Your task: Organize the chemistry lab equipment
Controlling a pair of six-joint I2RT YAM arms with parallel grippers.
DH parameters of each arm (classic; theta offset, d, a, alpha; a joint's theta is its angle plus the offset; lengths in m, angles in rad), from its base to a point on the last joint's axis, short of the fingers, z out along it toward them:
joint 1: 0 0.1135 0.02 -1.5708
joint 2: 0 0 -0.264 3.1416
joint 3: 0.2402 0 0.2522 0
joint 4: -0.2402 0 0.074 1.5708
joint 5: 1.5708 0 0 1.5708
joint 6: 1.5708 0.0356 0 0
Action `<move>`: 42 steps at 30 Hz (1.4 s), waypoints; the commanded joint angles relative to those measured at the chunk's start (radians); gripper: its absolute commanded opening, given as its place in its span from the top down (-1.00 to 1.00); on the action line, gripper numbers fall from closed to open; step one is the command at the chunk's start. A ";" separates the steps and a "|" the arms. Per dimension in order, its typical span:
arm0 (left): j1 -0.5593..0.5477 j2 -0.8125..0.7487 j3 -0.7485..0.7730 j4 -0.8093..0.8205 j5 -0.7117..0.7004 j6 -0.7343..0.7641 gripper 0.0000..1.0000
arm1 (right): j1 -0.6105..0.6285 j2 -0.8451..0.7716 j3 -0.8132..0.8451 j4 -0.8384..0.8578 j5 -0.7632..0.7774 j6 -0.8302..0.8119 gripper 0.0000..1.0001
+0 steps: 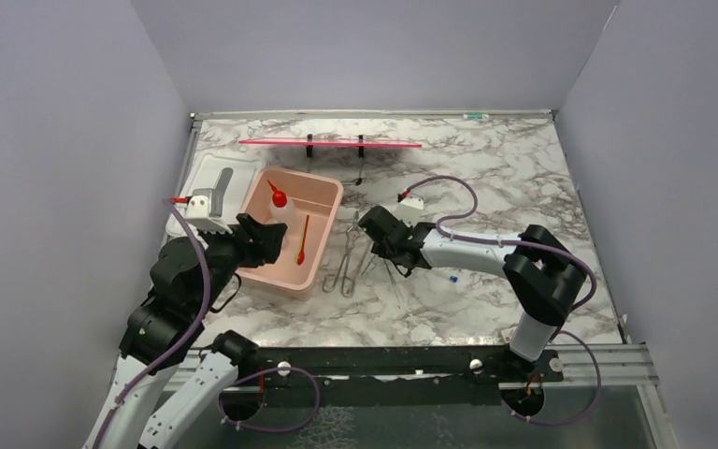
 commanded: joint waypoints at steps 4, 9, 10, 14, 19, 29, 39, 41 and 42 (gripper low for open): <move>0.001 0.025 -0.031 0.104 -0.085 0.009 -0.36 | 0.000 0.039 0.024 0.009 -0.008 -0.015 0.23; 0.000 -0.013 -0.095 0.169 -0.138 0.006 -0.36 | 0.000 0.051 0.006 0.005 0.005 0.006 0.29; 0.000 -0.023 -0.105 0.181 -0.140 0.000 -0.37 | 0.001 0.051 -0.001 0.016 0.002 0.001 0.30; 0.000 -0.058 -0.146 0.224 -0.141 -0.003 -0.36 | 0.001 0.051 -0.017 0.063 -0.019 -0.015 0.31; -0.002 -0.064 -0.146 0.228 -0.174 0.027 -0.36 | 0.000 0.053 -0.017 0.095 -0.040 -0.017 0.30; -0.009 -0.105 -0.206 0.257 -0.213 0.020 -0.36 | 0.001 0.144 0.080 -0.003 -0.002 0.018 0.36; -0.013 -0.129 -0.236 0.276 -0.245 0.021 -0.36 | 0.001 0.133 0.126 -0.095 0.060 0.114 0.99; -0.015 -0.130 -0.226 0.277 -0.249 0.023 -0.36 | 0.002 0.083 0.121 -0.091 0.060 0.098 0.99; -0.016 -0.131 -0.222 0.277 -0.252 0.026 -0.36 | 0.002 0.056 0.119 -0.083 0.053 0.082 0.99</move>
